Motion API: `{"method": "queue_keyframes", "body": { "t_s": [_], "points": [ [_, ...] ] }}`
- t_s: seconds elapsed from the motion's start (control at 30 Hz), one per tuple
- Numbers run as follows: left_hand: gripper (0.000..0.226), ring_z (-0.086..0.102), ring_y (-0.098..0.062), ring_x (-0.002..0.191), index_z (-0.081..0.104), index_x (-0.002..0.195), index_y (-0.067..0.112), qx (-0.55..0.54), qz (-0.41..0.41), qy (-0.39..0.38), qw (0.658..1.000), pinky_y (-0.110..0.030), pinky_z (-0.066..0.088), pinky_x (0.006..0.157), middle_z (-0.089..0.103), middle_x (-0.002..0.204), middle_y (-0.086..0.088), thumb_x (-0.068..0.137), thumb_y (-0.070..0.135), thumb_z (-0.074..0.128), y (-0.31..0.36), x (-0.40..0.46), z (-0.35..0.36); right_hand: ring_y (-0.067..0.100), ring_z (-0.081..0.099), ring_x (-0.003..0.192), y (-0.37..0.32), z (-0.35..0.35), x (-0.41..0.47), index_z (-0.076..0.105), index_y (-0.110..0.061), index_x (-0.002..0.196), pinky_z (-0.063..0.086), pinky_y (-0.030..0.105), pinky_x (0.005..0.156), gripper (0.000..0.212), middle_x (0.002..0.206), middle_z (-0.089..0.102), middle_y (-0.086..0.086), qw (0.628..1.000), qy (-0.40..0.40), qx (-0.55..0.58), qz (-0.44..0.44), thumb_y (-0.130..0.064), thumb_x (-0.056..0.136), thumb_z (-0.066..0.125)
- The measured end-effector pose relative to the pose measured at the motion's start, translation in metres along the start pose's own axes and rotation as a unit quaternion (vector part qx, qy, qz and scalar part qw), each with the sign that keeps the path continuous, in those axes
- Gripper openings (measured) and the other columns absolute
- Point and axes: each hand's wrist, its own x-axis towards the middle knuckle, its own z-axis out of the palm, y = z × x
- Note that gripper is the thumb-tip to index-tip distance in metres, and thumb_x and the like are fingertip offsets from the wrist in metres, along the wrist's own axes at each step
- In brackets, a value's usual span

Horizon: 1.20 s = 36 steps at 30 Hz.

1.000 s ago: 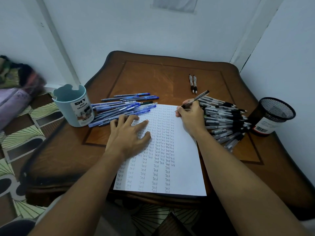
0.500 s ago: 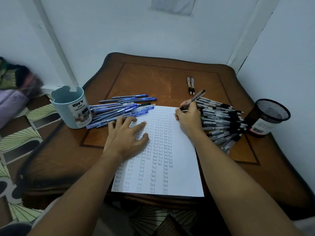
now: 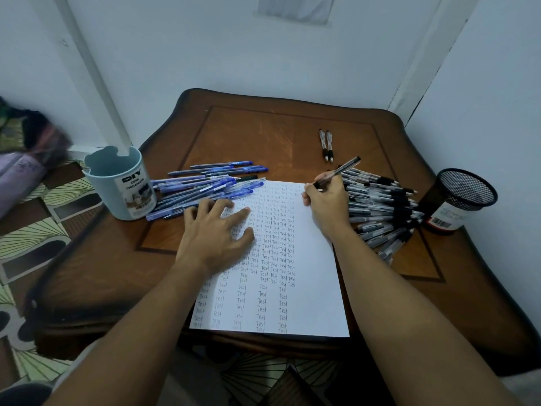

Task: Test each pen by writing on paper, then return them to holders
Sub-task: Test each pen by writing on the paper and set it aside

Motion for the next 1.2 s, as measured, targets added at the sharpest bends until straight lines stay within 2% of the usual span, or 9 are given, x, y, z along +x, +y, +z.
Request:
{"method": "queue_keyframes", "body": {
  "t_s": [0.3, 0.47, 0.57, 0.67, 0.8, 0.93, 1.03, 1.13, 1.2],
  "points": [
    [0.065, 0.026, -0.015, 0.130, 0.052, 0.138, 0.041, -0.003, 0.002, 0.010, 1.000, -0.044, 0.016, 0.104, 0.043, 0.141, 0.010, 0.086, 0.066, 0.023, 0.0010, -0.0012, 0.0000, 0.015, 0.064, 0.067, 0.0003, 0.0032, 0.0005, 0.050, -0.013, 0.097, 0.051, 0.015, 0.057, 0.017, 0.087, 0.063, 0.008, 0.999, 0.003, -0.040, -0.018, 0.000, 0.094, 0.059],
    [0.063, 0.026, -0.015, 0.129, 0.051, 0.138, 0.041, -0.002, 0.003, 0.010, 1.000, -0.043, 0.015, 0.103, 0.042, 0.141, 0.011, 0.086, 0.065, 0.025, 0.0016, -0.0019, -0.0004, 0.019, 0.063, 0.069, 0.0027, 0.0008, 0.0019, 0.050, -0.016, 0.094, 0.051, 0.021, 0.057, 0.019, 0.090, 0.065, 0.017, 1.000, 0.000, -0.030, -0.004, 0.001, 0.091, 0.059],
    [0.063, 0.025, -0.015, 0.130, 0.050, 0.139, 0.041, -0.001, 0.002, 0.009, 1.000, -0.043, 0.014, 0.103, 0.042, 0.142, 0.010, 0.086, 0.066, 0.024, 0.0006, -0.0008, -0.0008, 0.017, 0.063, 0.067, 0.0029, 0.0034, 0.0028, 0.051, -0.012, 0.098, 0.051, 0.019, 0.057, 0.017, 0.087, 0.065, 0.012, 1.000, 0.005, -0.021, 0.003, 0.002, 0.092, 0.059],
    [0.063, 0.025, -0.015, 0.130, 0.051, 0.138, 0.041, -0.002, 0.001, 0.011, 1.000, -0.043, 0.015, 0.103, 0.042, 0.141, 0.011, 0.086, 0.065, 0.025, 0.0009, -0.0011, 0.0000, 0.018, 0.063, 0.068, 0.0044, 0.0045, 0.0023, 0.049, -0.021, 0.091, 0.052, 0.027, 0.061, 0.023, 0.083, 0.063, 0.007, 1.000, 0.010, -0.018, -0.002, -0.001, 0.093, 0.060],
    [0.062, 0.027, -0.013, 0.128, 0.051, 0.139, 0.039, -0.015, 0.003, 0.016, 1.000, -0.042, 0.016, 0.104, 0.045, 0.140, 0.013, 0.087, 0.065, 0.028, 0.0012, -0.0022, 0.0001, 0.017, 0.064, 0.067, 0.0082, 0.0049, 0.0026, 0.048, -0.024, 0.090, 0.053, 0.040, 0.067, 0.013, 0.075, 0.064, 0.002, 1.000, 0.015, 0.008, 0.007, -0.026, 0.101, 0.055],
    [0.062, 0.028, -0.012, 0.129, 0.055, 0.135, 0.036, -0.027, 0.003, 0.023, 0.999, -0.042, 0.016, 0.104, 0.048, 0.139, 0.015, 0.086, 0.066, 0.031, 0.0003, -0.0011, 0.0001, 0.016, 0.060, 0.049, 0.0039, 0.0055, 0.0005, 0.055, -0.008, 0.086, 0.046, 0.029, 0.048, 0.050, 0.069, 0.062, 0.012, 0.999, 0.024, 0.024, 0.026, -0.050, 0.105, 0.034],
    [0.064, 0.027, -0.011, 0.129, 0.057, 0.134, 0.035, -0.032, 0.007, 0.024, 0.999, -0.042, 0.016, 0.104, 0.048, 0.139, 0.014, 0.085, 0.067, 0.030, -0.0005, -0.0019, 0.0013, 0.017, 0.056, 0.049, 0.0047, 0.0061, -0.0012, 0.056, -0.014, 0.079, 0.051, 0.039, 0.051, 0.051, 0.062, 0.057, 0.006, 1.000, 0.018, -0.012, 0.005, -0.052, 0.104, 0.036],
    [0.066, 0.027, -0.011, 0.131, 0.057, 0.134, 0.035, -0.031, 0.009, 0.025, 0.999, -0.043, 0.015, 0.104, 0.048, 0.139, 0.014, 0.084, 0.068, 0.028, -0.0009, -0.0013, 0.0012, 0.020, 0.059, 0.060, 0.0044, 0.0093, 0.0012, 0.058, -0.019, 0.093, 0.057, 0.053, 0.064, 0.042, 0.067, 0.060, 0.002, 0.998, 0.021, -0.065, -0.004, -0.055, 0.102, 0.038],
    [0.067, 0.026, -0.011, 0.131, 0.057, 0.134, 0.035, -0.031, 0.009, 0.023, 0.999, -0.044, 0.015, 0.105, 0.048, 0.140, 0.014, 0.084, 0.068, 0.027, -0.0008, -0.0003, 0.0006, 0.020, 0.058, 0.060, 0.0013, 0.0097, 0.0022, 0.054, -0.017, 0.102, 0.056, 0.050, 0.064, 0.042, 0.069, 0.060, 0.004, 0.997, 0.020, -0.076, 0.001, -0.055, 0.102, 0.037]
  ]
}}
